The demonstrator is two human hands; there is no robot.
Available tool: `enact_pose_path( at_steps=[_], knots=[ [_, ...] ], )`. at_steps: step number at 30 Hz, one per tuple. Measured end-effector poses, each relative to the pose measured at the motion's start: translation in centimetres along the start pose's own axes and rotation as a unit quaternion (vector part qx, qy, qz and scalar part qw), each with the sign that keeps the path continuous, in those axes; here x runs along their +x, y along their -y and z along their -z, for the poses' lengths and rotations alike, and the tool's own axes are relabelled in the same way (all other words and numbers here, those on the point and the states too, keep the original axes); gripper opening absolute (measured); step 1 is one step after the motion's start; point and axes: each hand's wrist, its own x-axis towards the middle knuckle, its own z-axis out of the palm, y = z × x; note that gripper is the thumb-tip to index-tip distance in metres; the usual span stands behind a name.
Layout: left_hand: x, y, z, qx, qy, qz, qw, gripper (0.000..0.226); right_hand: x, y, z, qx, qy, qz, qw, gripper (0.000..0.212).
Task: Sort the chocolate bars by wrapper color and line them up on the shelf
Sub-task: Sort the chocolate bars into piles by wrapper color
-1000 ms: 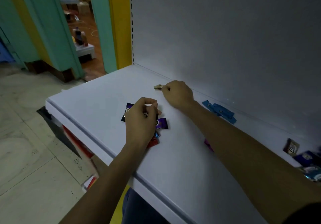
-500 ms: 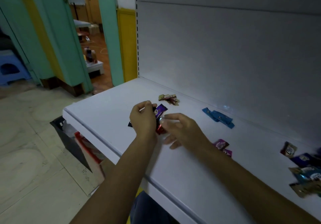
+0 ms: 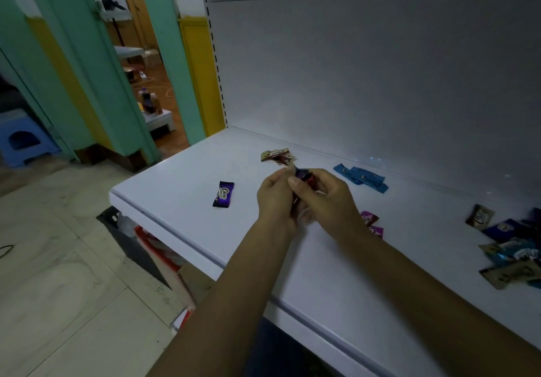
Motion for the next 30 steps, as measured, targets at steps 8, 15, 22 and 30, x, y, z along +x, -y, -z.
enact_pose_path(
  at_steps=[8, 15, 22, 30],
  knots=[
    [-0.8, -0.5, -0.2, -0.055, 0.074, 0.084, 0.992, 0.025, 0.8, -1.1, 1.1, 0.029, -0.059, 0.024, 0.998, 0.028],
    [-1.1, -0.4, 1.0, -0.039, 0.124, 0.077, 0.989, 0.019, 1.3, -1.6, 1.2, -0.110, -0.086, 0.075, 0.987, 0.009],
    [-0.9, -0.5, 4.2, 0.145, 0.109, -0.100, 0.978, 0.013, 1.6, -0.9, 1.0, -0.060, -0.015, 0.011, 0.998, 0.009],
    [-0.5, -4.2, 9.4, 0.290, -0.054, -0.319, 0.901, 0.007, 3.2, 0.2, -3.3, 0.028, -0.003, -0.026, 0.999, 0.009]
  ],
)
